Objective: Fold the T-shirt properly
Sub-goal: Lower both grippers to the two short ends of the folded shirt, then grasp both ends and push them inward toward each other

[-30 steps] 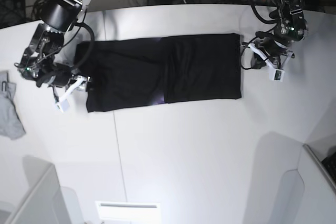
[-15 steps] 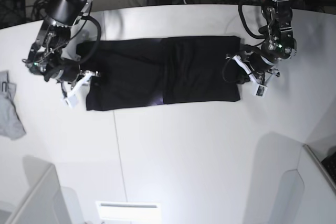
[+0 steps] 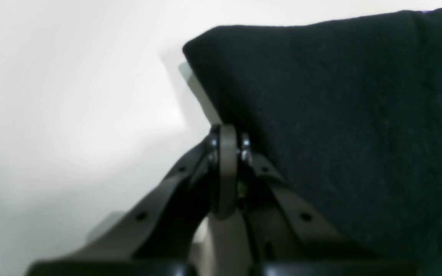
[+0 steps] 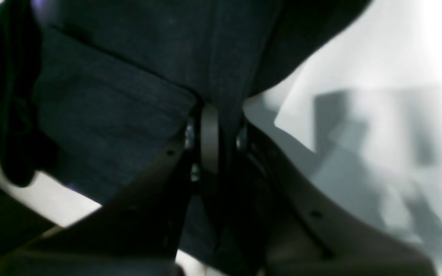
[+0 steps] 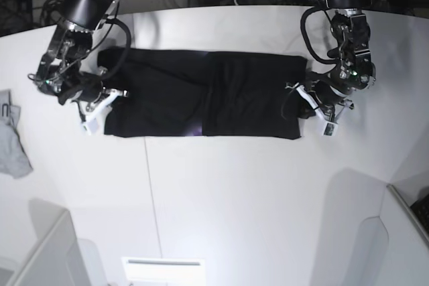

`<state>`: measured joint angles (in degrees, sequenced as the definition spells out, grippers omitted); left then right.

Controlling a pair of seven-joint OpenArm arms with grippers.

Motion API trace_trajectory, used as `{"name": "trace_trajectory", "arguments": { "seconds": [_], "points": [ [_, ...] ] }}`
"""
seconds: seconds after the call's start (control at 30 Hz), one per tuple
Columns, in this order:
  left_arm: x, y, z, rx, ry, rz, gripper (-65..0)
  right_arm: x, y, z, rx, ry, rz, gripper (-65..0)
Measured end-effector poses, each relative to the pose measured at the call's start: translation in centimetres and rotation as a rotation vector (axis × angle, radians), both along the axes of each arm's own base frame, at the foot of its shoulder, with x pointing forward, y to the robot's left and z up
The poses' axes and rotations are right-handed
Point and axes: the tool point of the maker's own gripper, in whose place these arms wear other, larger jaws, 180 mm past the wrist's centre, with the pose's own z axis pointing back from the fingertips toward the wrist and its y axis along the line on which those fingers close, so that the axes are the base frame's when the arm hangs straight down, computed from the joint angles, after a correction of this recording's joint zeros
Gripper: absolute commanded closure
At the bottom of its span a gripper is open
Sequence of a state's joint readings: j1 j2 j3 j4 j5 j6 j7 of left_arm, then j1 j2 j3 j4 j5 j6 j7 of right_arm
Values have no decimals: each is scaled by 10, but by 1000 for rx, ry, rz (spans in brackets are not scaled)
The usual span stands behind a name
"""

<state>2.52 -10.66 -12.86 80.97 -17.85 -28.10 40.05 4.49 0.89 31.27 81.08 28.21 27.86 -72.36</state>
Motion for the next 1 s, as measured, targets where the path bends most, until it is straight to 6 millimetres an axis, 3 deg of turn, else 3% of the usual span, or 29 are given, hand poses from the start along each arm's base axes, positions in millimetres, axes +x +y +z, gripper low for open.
{"name": "trace_trajectory", "arguments": {
  "seconds": [0.07,0.23,0.43,0.67,1.0],
  "points": [
    [2,0,1,2,-1,-1,0,-5,-6,10,-44,-6,-9,0],
    [3,0,2,8,-1,-1,0,6,-6,42,-74,-74,-33,0],
    [2,1,2,9,-2,-1,0,6,1,61,-110,-100,-4,0],
    [-4,0,-1,-1,0,1,0,7,62,81,-40,-155,71,0],
    [-8,-26,-4,-15,-5,-63,0,4,93,89,-21,-178,157,0]
  ]
}}
